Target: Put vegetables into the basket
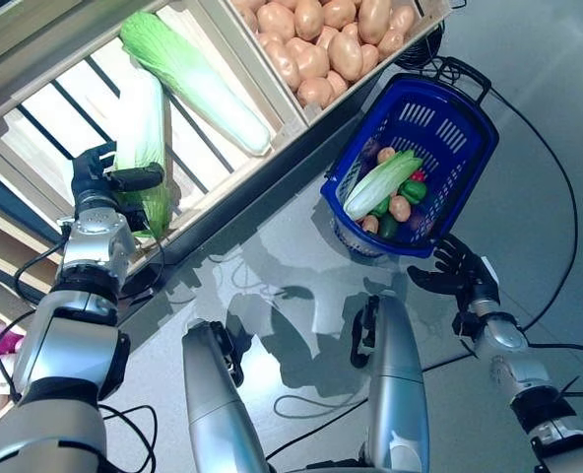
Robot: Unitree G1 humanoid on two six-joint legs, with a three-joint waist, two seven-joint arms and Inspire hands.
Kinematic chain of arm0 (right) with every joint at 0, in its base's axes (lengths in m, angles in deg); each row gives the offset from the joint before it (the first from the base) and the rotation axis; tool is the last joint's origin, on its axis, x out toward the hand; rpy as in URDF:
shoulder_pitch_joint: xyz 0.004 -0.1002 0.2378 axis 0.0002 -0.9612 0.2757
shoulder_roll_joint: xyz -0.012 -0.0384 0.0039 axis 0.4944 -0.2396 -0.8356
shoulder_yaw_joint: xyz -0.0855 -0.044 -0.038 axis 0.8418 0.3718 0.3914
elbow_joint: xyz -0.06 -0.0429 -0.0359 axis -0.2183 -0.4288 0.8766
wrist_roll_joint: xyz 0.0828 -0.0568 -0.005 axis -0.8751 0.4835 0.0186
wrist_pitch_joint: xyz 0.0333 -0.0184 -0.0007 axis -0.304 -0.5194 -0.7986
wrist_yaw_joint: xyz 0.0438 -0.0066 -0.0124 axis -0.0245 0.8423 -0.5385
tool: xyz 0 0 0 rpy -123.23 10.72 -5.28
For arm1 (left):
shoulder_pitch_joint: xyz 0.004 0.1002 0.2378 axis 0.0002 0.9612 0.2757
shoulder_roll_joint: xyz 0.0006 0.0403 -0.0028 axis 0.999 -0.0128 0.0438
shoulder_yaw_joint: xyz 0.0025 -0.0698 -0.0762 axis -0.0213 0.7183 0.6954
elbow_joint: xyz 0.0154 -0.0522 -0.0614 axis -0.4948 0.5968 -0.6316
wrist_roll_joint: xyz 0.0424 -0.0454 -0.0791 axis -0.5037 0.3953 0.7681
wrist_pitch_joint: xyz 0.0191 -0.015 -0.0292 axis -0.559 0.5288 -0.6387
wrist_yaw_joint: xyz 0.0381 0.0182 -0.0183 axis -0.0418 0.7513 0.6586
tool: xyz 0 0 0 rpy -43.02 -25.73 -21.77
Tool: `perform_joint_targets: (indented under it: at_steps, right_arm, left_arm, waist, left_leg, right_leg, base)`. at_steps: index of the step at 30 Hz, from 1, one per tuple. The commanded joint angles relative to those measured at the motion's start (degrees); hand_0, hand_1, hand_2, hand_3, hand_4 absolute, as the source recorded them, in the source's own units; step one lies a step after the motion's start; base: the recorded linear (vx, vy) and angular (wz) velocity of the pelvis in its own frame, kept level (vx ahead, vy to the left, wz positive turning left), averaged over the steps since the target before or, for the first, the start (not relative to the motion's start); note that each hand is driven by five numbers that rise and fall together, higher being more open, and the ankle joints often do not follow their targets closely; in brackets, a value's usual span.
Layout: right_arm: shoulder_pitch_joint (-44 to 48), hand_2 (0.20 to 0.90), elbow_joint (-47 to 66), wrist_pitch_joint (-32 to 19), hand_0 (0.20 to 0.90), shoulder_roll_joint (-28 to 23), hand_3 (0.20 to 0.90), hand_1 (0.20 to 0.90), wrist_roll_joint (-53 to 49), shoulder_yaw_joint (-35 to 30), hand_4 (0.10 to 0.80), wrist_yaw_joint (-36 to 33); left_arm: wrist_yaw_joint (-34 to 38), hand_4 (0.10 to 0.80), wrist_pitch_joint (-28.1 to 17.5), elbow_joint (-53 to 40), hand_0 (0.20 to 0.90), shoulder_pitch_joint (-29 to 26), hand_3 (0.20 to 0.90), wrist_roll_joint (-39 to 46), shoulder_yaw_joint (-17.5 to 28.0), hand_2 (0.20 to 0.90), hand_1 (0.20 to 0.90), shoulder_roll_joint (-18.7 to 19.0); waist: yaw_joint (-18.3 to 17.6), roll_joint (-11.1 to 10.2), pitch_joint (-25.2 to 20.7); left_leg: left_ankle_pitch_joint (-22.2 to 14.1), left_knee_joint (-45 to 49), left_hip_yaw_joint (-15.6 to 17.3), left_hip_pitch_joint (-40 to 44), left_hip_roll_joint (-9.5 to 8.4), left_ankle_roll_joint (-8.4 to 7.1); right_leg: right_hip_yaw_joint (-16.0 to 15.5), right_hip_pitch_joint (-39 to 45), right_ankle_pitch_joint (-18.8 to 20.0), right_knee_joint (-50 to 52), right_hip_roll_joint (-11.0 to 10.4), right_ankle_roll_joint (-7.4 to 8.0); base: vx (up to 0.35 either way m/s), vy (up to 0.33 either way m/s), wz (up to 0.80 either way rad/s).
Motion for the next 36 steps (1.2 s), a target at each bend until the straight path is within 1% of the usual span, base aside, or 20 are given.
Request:
perform_joint_targets:
  at_steps: [1, 3, 6, 8, 10, 12, 15, 16, 17, 19, 21, 22, 23, 25, 26, 29, 31, 34, 36]
  right_arm:
    - [2.0, 0.900, 4.5, -5.9, 0.900, -2.1, 0.900, 0.900, -1.5, -4.5, 0.800, -1.2]
    - [2.1, 0.900, 4.1, -6.3, 0.900, -2.1, 0.900, 0.900, -1.9, -4.4, 0.800, -1.0]
    - [2.1, 0.900, 3.7, -6.5, 0.900, -2.0, 0.900, 0.900, -2.3, -4.2, 0.800, -0.8]
    - [2.1, 0.900, 3.6, -6.9, 0.900, -1.8, 0.900, 0.900, -2.2, -4.2, 0.800, -0.6]
    - [2.0, 0.900, 3.4, -7.6, 0.900, -1.8, 0.900, 0.900, -2.2, -3.9, 0.800, -0.4]
    - [1.9, 0.900, 3.5, -7.8, 0.900, -1.6, 0.900, 0.900, -2.0, -3.8, 0.800, -0.1]
    - [1.6, 0.900, 3.8, -8.6, 0.900, -1.4, 0.900, 0.900, -1.5, -3.6, 0.800, 0.4]
    - [1.6, 0.900, 3.8, -8.7, 0.900, -1.4, 0.900, 0.900, -1.5, -3.6, 0.800, 0.4]
    - [1.0, 0.900, 4.2, -9.6, 0.900, -0.7, 0.900, 0.900, -0.5, -3.4, 0.800, 0.5]
    - [0.2, 0.900, 5.0, -10.3, 0.900, 0.0, 0.900, 0.900, -0.1, -3.1, 0.800, 0.4]
    - [-0.8, 0.900, 5.9, -11.2, 0.900, 0.7, 0.900, 0.900, -0.2, -3.2, 0.800, 0.6]
    - [-1.1, 0.900, 6.3, -11.7, 0.900, 1.2, 0.900, 0.900, 0.1, -3.4, 0.800, 0.6]
    - [-1.3, 0.900, 6.4, -12.1, 0.900, 1.4, 0.900, 0.900, 0.1, -3.5, 0.800, 0.7]
    - [-2.0, 0.900, 6.9, -13.5, 0.900, 3.0, 0.900, 0.900, 0.3, -3.4, 0.800, 1.4]
    - [-2.2, 0.900, 7.0, -13.8, 0.900, 3.4, 0.900, 0.900, 0.3, -3.3, 0.800, 1.5]
    - [-3.3, 0.900, 7.7, -14.6, 0.900, 5.4, 0.900, 0.900, 1.1, -3.2, 0.800, 1.3]
    - [-4.0, 0.900, 7.8, -15.4, 0.900, 7.5, 0.900, 0.900, 1.8, -3.1, 0.800, 1.6]
    - [-4.5, 0.900, 8.3, -16.1, 0.900, 8.7, 0.900, 0.900, 1.7, -3.4, 0.800, 2.3]
    - [-4.6, 0.900, 8.8, -16.8, 0.900, 9.8, 0.900, 0.900, 0.4, -3.6, 0.800, 3.9]
  left_arm:
    - [1.6, 0.400, 2.8, 3.7, 0.300, 2.7, 0.300, -3.4, -1.5, 0.300, 0.300, 1.1]
    - [1.6, 0.400, 3.1, 4.4, 0.300, 2.8, 0.300, -5.3, -2.0, 0.300, 0.300, 1.6]
    - [0.7, 0.400, 2.8, 5.5, 0.300, 2.9, 0.300, -5.6, -2.2, 0.300, 0.300, 1.7]
    - [0.4, 0.400, 2.5, 5.9, 0.300, 3.1, 0.300, -5.6, -2.2, 0.300, 0.300, 1.8]
    - [0.4, 0.400, 1.1, 6.3, 0.300, 4.0, 0.300, -5.7, -1.8, 0.300, 0.300, 2.3]
    - [0.4, 0.400, 0.3, 6.1, 0.300, 4.7, 0.300, -5.7, -1.4, 0.300, 0.300, 2.6]
    - [1.4, 0.400, -1.1, 4.2, 0.300, 6.0, 0.300, -5.8, -0.6, 0.300, 0.300, 2.8]
    - [1.5, 0.400, -1.3, 4.1, 0.300, 6.2, 0.300, -5.8, -0.5, 0.300, 0.300, 2.8]
    - [3.1, 0.400, -2.4, 2.5, 0.300, 7.5, 0.300, -7.4, 0.2, 0.300, 0.300, 2.4]
    - [4.5, 0.400, -2.9, -0.2, 0.300, 9.0, 0.300, -11.0, 0.4, 0.300, 0.300, 2.4]
    - [6.0, 0.400, -3.4, -3.5, 0.300, 11.0, 0.300, -12.1, 0.9, 0.300, 0.300, 2.4]
    - [6.9, 0.400, -3.9, -4.9, 0.300, 11.9, 0.300, -12.9, 1.6, 0.300, 0.300, 2.3]
    - [7.3, 0.400, -4.4, -5.2, 0.300, 12.2, 0.300, -13.6, 1.9, 0.300, 0.300, 2.2]
    - [10.1, 0.400, -5.5, -8.4, 0.300, 14.9, 0.300, -15.7, 3.2, 0.300, 0.300, 1.2]
    - [10.4, 0.400, -5.8, -8.9, 0.300, 15.5, 0.300, -16.0, 3.6, 0.300, 0.300, 0.9]
    - [12.2, 0.400, -6.5, -12.9, 0.300, 19.3, 0.300, -17.2, 5.8, 0.300, 0.300, -1.6]
    - [14.0, 0.400, -7.6, -16.3, 0.300, 23.1, 0.300, -18.6, 7.5, 0.300, 0.300, -5.1]
    - [14.8, 0.400, -8.6, -18.4, 0.300, 25.6, 0.300, -19.2, 8.3, 0.300, 0.300, -7.5]
    - [15.5, 0.400, -10.5, -20.5, 0.300, 27.5, 0.300, -20.6, 8.5, 0.300, 0.300, -9.5]
  waist:
    - [-1.2, 1.0, -0.6]
    - [-1.2, 1.2, -0.9]
    - [-1.3, 1.3, -1.3]
    - [-1.5, 1.5, -1.7]
    - [-1.5, 1.7, -2.4]
    - [-1.5, 2.0, -3.1]
    - [-1.3, 2.5, -4.2]
    - [-1.2, 2.5, -4.2]
    - [-0.9, 2.8, -5.2]
    - [-0.5, 3.1, -6.5]
    - [0.0, 3.3, -7.7]
    - [0.2, 3.4, -8.4]
    - [0.3, 3.4, -8.6]
    - [1.0, 3.7, -10.1]
    - [1.2, 3.7, -10.4]
    - [2.1, 4.0, -12.4]
    - [2.9, 4.4, -14.7]
    - [3.4, 4.6, -16.3]
    - [3.8, 4.7, -17.5]
  left_leg:
    - [-5.2, -1.9, 2.2, 3.5, 1.45, 1.37]
    - [-4.9, -3.3, 2.7, 5.0, 1.58, 1.56]
    - [-4.5, -5.0, 3.3, 6.7, 1.70, 1.73]
    - [-3.7, -7.5, 4.1, 9.0, 1.71, 1.83]
    - [-2.5, -11.4, 5.3, 12.3, 1.85, 1.90]
    - [-1.3, -14.6, 6.2, 15.0, 1.63, 1.93]
    - [0.7, -20.3, 7.2, 19.4, 0.97, 2.07]
    - [0.8, -20.6, 7.3, 19.7, 0.93, 2.06]
    - [2.0, -24.1, 7.9, 22.5, 0.44, 2.30]
    - [3.5, -28.8, 9.0, 26.7, -0.32, 2.68]
    - [4.9, -33.4, 10.0, 30.8, -1.12, 2.88]
    - [7.2, -36.6, 10.7, 32.3, -1.49, 3.47]
    - [7.5, -37.2, 10.8, 32.9, -1.59, 3.49]
    - [9.0, -41.9, 11.2, 37.1, -2.32, 3.43]
    - [9.4, -42.7, 11.2, 37.9, -2.48, 3.43]
    - [11.4, -48.2, 12.0, 42.7, -3.59, 2.93]
    - [13.9, -54.3, 13.4, 48.4, -5.03, 2.67]
    - [16.0, -60.0, 14.1, 52.9, -6.17, 2.51]
    - [17.6, -64.6, 14.1, 56.3, -7.14, 2.30]
  right_leg:
    - [-1.3, 5.0, 1.9, -6.5, -2.3, 0.47]
    - [-1.6, 6.5, 2.1, -7.8, -2.2, 0.51]
    - [-1.8, 8.1, 2.3, -9.4, -2.2, 0.47]
    - [-1.9, 10.1, 2.8, -11.6, -1.9, 0.46]
    - [-2.2, 13.3, 3.6, -15.3, -1.6, 0.55]
    - [-2.4, 15.7, 4.3, -18.0, -1.4, 0.54]
    - [-2.9, 19.8, 5.4, -22.3, -1.1, 0.26]
    - [-2.9, 20.1, 5.5, -22.6, -1.1, 0.23]
    - [-3.6, 22.7, 6.3, -25.2, -1.2, -0.02]
    - [-4.6, 26.5, 7.3, -28.5, -1.1, -0.24]
    - [-5.7, 30.5, 8.0, -32.3, -0.9, -0.23]
    - [-6.6, 32.1, 10.0, -35.3, -0.6, -0.71]
    - [-6.7, 32.7, 10.1, -35.9, -0.5, -0.71]
    - [-8.0, 37.3, 11.4, -40.9, -0.2, -0.58]
    - [-8.3, 38.1, 11.7, -41.7, -0.1, -0.58]
    - [-10.6, 43.6, 13.4, -48.3, 0.9, -0.44]
    - [-13.0, 50.0, 15.7, -56.1, 2.6, -0.06]
    - [-14.3, 55.2, 17.8, -62.8, 4.0, 0.45]
    - [-14.8, 59.0, 19.6, -68.0, 4.9, 0.97]
  base:
    - [0.000, 0.000, 0.00]
    - [0.000, 0.000, 0.00]
    - [0.001, 0.002, -0.02]
    - [0.009, 0.006, -0.07]
    - [0.018, 0.004, -0.04]
    - [0.020, 0.015, -0.12]
    - [0.016, 0.023, -0.12]
    - [0.012, 0.021, -0.06]
    - [0.000, 0.000, 0.00]
    - [0.018, 0.002, 0.01]
    - [0.023, -0.006, 0.01]
    - [0.000, 0.000, 0.00]
    - [-0.031, -0.026, -0.02]
    - [0.033, -0.042, 0.04]
    - [0.044, -0.050, 0.09]
    - [0.040, -0.061, 0.03]
    - [0.071, -0.092, -0.02]
    - [0.049, -0.068, -0.03]
    - [0.028, -0.084, -0.03]
